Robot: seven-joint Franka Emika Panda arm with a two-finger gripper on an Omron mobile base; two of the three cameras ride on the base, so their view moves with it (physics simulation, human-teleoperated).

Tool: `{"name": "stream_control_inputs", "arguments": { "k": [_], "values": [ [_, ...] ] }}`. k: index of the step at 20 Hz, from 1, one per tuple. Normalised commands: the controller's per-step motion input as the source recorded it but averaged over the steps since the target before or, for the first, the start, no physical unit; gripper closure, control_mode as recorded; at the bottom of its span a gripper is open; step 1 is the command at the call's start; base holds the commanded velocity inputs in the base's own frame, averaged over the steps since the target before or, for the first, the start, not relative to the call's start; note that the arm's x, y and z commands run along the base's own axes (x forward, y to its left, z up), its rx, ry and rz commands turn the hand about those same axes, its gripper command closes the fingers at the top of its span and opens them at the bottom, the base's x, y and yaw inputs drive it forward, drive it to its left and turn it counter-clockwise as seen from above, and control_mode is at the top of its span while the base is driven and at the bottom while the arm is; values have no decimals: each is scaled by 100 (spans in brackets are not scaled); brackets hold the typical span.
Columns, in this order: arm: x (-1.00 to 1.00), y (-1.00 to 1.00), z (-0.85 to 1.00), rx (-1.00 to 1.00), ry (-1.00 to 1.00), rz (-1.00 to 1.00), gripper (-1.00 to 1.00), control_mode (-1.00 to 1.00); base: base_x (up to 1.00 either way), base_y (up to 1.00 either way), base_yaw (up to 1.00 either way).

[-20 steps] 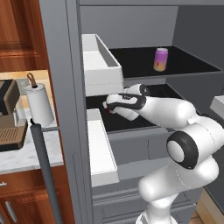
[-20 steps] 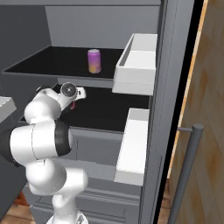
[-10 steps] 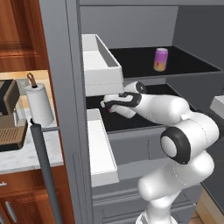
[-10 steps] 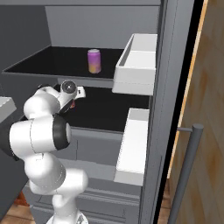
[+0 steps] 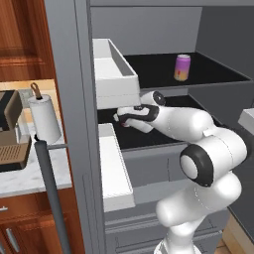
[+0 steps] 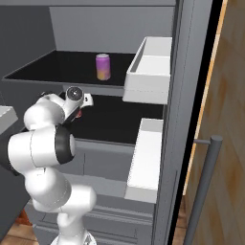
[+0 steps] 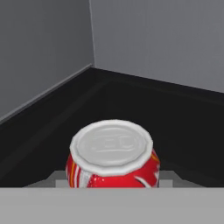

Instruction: Open the fridge, grab two sodas, and place both sodas inside the bowl with ice on the dining counter.

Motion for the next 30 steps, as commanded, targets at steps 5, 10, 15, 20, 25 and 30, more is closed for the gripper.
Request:
{"name": "stream_control_inputs", "arguments": {
  "k": [5, 10, 15, 20, 25, 30],
  "values": [
    [-19, -17, -6, 3, 0, 0, 100, -100, 0, 0, 0],
    [-47, -21, 0, 9, 0, -1, 100, -100, 0, 0, 0],
    [-61, -8, 22, 5, 0, -5, 100, -100, 0, 0, 0],
    [-64, -15, 36, 0, 2, -6, 100, -100, 0, 0, 0],
    [-55, -36, 63, 0, 11, -7, 100, -100, 0, 0, 0],
    [-50, -42, 52, -1, 19, -8, 100, -100, 0, 0, 0]
  ]
}}
